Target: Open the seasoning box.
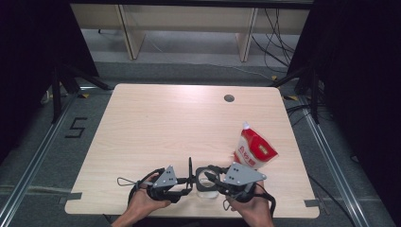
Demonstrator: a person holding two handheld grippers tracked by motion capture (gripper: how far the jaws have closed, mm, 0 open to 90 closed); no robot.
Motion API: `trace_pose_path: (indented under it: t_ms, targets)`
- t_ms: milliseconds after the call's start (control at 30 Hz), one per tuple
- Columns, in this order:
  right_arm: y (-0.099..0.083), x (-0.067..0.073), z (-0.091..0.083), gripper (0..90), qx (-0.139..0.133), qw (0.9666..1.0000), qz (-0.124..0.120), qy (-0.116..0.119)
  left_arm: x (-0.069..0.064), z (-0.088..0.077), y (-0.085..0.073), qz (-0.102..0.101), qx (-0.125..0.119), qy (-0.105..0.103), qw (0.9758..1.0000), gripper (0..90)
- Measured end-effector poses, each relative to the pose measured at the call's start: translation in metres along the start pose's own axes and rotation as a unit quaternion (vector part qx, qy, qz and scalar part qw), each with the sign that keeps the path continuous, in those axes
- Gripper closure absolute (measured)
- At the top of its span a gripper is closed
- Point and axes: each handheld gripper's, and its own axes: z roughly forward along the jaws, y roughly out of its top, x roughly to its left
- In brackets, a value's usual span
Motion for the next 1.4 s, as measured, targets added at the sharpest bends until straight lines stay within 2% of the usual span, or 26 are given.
trace_pose_path:
  t_ms: [33,67,100,267,333,433,500,567,633,700,767,800,833,900,967,1000,1033,1067,1133,1167,1200,1233,1267,1333,1367,1400]
  targets:
    - [0.000,0.000,0.000,71.4,0.000,1.0000,0.000,0.000,-0.001,0.000,0.000,-0.004,0.001,0.005,1.0000,54.9]
    - [-0.011,-0.008,-0.007,67.3,-0.003,0.9998,0.016,-0.006,-0.001,-0.002,0.000,-0.012,0.002,0.011,0.9999,46.7]
    - [-0.014,-0.010,-0.010,65.5,-0.003,0.9996,0.024,-0.011,-0.001,-0.002,0.000,-0.018,-0.005,0.007,0.9998,45.1]
    - [-0.028,-0.018,-0.018,56.5,-0.004,0.9991,0.041,-0.011,0.000,-0.008,-0.001,-0.021,-0.006,0.000,0.9998,35.9]
    - [-0.036,-0.021,-0.023,53.3,-0.002,0.9983,0.055,-0.018,0.003,-0.012,-0.002,-0.011,-0.004,-0.005,0.9999,33.1]
    - [-0.045,-0.027,-0.030,47.0,-0.005,0.9974,0.070,-0.019,0.002,-0.016,-0.005,-0.031,-0.002,0.007,0.9995,31.3]
    - [-0.055,-0.029,-0.036,43.5,-0.002,0.9950,0.096,-0.028,0.004,-0.018,-0.007,-0.033,-0.005,0.016,0.9993,28.6]
    - [-0.062,-0.032,-0.040,41.4,-0.001,0.9946,0.098,-0.036,0.006,-0.023,-0.008,-0.043,0.000,0.020,0.9989,23.2]
    - [-0.066,-0.034,-0.043,39.1,0.002,0.9932,0.111,-0.035,0.006,-0.024,-0.009,-0.048,-0.009,0.020,0.9986,23.2]
    - [-0.070,-0.037,-0.047,36.5,-0.008,0.9923,0.110,-0.055,0.005,-0.026,-0.010,-0.041,-0.006,0.027,0.9988,23.3]
    - [-0.074,-0.038,-0.050,35.9,-0.004,0.9908,0.126,-0.050,0.004,-0.027,-0.010,-0.038,-0.004,0.026,0.9989,23.7]
    - [-0.075,-0.036,-0.053,35.1,0.001,0.9886,0.138,-0.061,0.004,-0.027,-0.010,-0.038,-0.004,0.026,0.9989,23.6]
    - [-0.077,-0.039,-0.053,34.7,-0.005,0.9906,0.121,-0.065,0.005,-0.028,-0.010,-0.032,0.004,0.020,0.9993,23.4]
    - [-0.080,-0.039,-0.056,34.1,0.000,0.9888,0.134,-0.065,0.005,-0.028,-0.009,-0.029,-0.005,0.021,0.9994,22.2]
    - [-0.081,-0.039,-0.059,33.6,0.003,0.9881,0.137,-0.070,0.005,-0.028,-0.009,-0.035,-0.010,0.016,0.9992,21.6]
    - [-0.085,-0.041,-0.062,32.7,-0.003,0.9881,0.136,-0.071,0.004,-0.027,-0.009,-0.053,-0.012,0.012,0.9985,21.2]
    - [-0.086,-0.039,-0.064,32.4,0.008,0.9859,0.150,-0.074,0.004,-0.027,-0.009,-0.054,-0.012,0.011,0.9984,21.1]
    - [-0.088,-0.040,-0.065,32.4,0.005,0.9873,0.143,-0.069,0.004,-0.027,-0.008,-0.054,-0.012,0.011,0.9984,20.7]
    - [-0.091,-0.040,-0.068,32.0,0.009,0.9868,0.144,-0.073,0.006,-0.027,-0.008,-0.042,-0.018,0.017,0.9988,19.8]
    - [-0.092,-0.038,-0.070,31.9,0.012,0.9840,0.159,-0.080,0.006,-0.027,-0.008,-0.043,-0.016,0.017,0.9988,19.5]
    - [-0.094,-0.040,-0.071,31.7,0.012,0.9850,0.153,-0.079,0.004,-0.027,-0.008,-0.061,-0.017,0.019,0.9978,19.1]
    - [-0.096,-0.042,-0.072,31.6,0.012,0.9850,0.149,-0.087,0.004,-0.027,-0.008,-0.061,-0.018,0.020,0.9978,18.6]
    - [-0.097,-0.040,-0.073,30.6,0.013,0.9820,0.166,-0.090,0.005,-0.027,-0.008,-0.062,-0.015,0.014,0.9979,18.5]
    - [-0.099,-0.043,-0.073,29.2,0.018,0.9829,0.159,-0.091,0.005,-0.027,-0.008,-0.059,-0.012,0.019,0.9980,18.5]
    - [-0.101,-0.043,-0.075,25.9,0.029,0.9791,0.174,-0.101,0.006,-0.028,-0.007,-0.058,-0.012,0.016,0.9981,18.4]
    - [-0.101,-0.043,-0.075,25.9,0.029,0.9791,0.174,-0.101,0.006,-0.028,-0.007,-0.058,-0.012,0.016,0.9981,18.5]
